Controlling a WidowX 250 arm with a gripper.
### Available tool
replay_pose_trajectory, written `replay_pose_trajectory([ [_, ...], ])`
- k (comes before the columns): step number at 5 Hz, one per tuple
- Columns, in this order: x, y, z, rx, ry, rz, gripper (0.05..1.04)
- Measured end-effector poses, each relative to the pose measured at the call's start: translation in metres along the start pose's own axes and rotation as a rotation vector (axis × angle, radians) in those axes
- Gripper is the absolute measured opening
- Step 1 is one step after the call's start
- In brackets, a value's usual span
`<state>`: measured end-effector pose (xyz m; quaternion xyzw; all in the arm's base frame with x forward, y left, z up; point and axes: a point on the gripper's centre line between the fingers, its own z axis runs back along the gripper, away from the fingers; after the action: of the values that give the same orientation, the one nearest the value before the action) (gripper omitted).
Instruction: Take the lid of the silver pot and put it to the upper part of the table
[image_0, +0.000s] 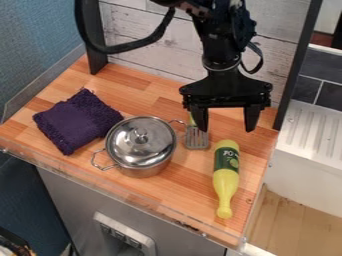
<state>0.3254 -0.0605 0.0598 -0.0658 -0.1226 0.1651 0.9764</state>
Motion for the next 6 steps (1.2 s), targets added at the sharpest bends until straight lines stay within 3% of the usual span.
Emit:
replay_pose_trajectory([
  [2,-0.006,0.017,-0.008,0.057,0.042,0.036,1.001],
  [4,0.0,0.054,0.024,0.116,-0.019,0.13,1.001],
  [5,0.001,0.073,0.028,0.177,-0.019,0.159,1.001],
  [6,-0.003,0.09,0.026,0.206,-0.002,0.182,1.001],
])
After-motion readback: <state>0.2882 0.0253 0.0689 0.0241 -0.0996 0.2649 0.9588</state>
